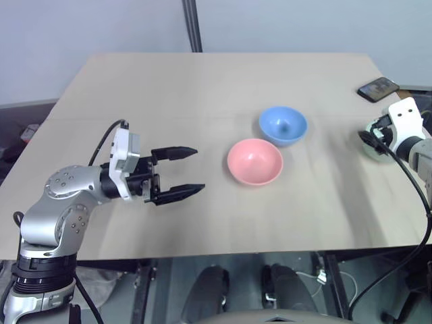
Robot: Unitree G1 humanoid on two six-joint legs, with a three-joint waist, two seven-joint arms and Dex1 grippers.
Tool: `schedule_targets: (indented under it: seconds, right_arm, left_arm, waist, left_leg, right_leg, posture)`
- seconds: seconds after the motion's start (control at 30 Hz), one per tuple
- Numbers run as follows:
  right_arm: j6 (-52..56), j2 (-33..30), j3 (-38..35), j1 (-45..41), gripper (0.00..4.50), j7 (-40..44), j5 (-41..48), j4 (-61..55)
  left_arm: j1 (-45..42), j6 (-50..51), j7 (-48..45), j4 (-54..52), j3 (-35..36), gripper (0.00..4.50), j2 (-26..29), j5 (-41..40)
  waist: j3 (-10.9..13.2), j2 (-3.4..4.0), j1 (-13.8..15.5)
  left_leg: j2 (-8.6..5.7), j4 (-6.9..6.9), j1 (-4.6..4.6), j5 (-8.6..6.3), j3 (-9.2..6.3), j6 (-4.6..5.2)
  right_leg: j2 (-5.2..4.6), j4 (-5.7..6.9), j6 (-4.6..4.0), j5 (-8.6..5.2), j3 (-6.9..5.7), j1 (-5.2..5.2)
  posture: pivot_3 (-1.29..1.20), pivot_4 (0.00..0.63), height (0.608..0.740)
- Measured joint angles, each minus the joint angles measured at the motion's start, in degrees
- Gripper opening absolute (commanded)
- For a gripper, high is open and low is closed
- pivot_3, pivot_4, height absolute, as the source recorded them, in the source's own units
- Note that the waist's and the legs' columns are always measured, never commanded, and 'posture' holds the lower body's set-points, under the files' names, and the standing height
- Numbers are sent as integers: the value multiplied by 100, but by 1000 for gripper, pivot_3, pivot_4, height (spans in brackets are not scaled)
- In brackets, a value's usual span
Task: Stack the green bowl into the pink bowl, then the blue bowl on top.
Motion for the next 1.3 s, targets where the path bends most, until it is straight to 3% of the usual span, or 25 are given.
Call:
schedule_targets:
  seconds: [0.33,0.43,0.6,0.8,0.93,1.03,1.17,1.3]
  right_arm:
    - [-72,235,169,-175,3189,41,-46,1212]
    - [-330,239,208,-351,2317,46,-131,1670]
    - [-821,235,240,-395,25,102,-270,1929]
    - [-1516,161,270,-188,25,550,-176,1257]
    - [-984,74,178,305,25,1832,1262,-1175]
    - [-425,-77,188,425,25,2134,1981,-2506]
    - [164,92,858,423,25,2119,2587,-3855]
    - [241,272,1688,326,25,1944,2218,-3870]
  left_arm:
    - [-2,1,138,-6,-24,4500,-16,-5]
    - [17,1,193,-43,-23,4500,-15,-14]
    - [160,1,307,-152,-15,4500,-15,-58]
    - [245,-28,440,-180,-15,4500,-18,-33]
    - [235,-141,727,-48,-37,4500,-31,304]
    - [174,-148,899,104,-57,4500,-79,469]
    - [-55,-147,1068,368,-83,4500,-135,605]
    - [-86,-151,1055,479,-136,4500,-135,640]
  waist:
    - [3,5,-14]
    - [4,6,-14]
    - [5,7,-9]
    - [9,14,-10]
    - [20,30,-12]
    - [22,27,16]
    - [28,14,11]
    - [29,11,7]
  left_leg:
    - [0,0,0,0,5,0]
    - [0,-1,0,0,5,1]
    - [0,-3,-1,-1,5,1]
    - [2,-4,-2,-1,4,1]
    - [9,-11,1,-1,-3,1]
    - [10,-11,-2,-1,-11,0]
    - [9,-9,-2,-2,-12,0]
    - [4,-8,-2,-1,-9,0]
  right_leg:
    - [3,0,-1,-1,3,-1]
    - [9,-1,0,0,3,-1]
    - [1,-5,2,1,4,-1]
    - [2,-3,3,1,4,-3]
    - [4,-4,5,3,-1,-4]
    - [-2,-9,5,2,-11,0]
    - [-9,-12,4,1,-15,0]
    - [-16,-11,-7,-6,-16,-1]
  posture:
    - [0,150,740]
    - [0,150,740]
    - [0,150,740]
    - [0,150,740]
    - [0,150,740]
    - [0,150,740]
    - [0,150,740]
    - [0,150,740]
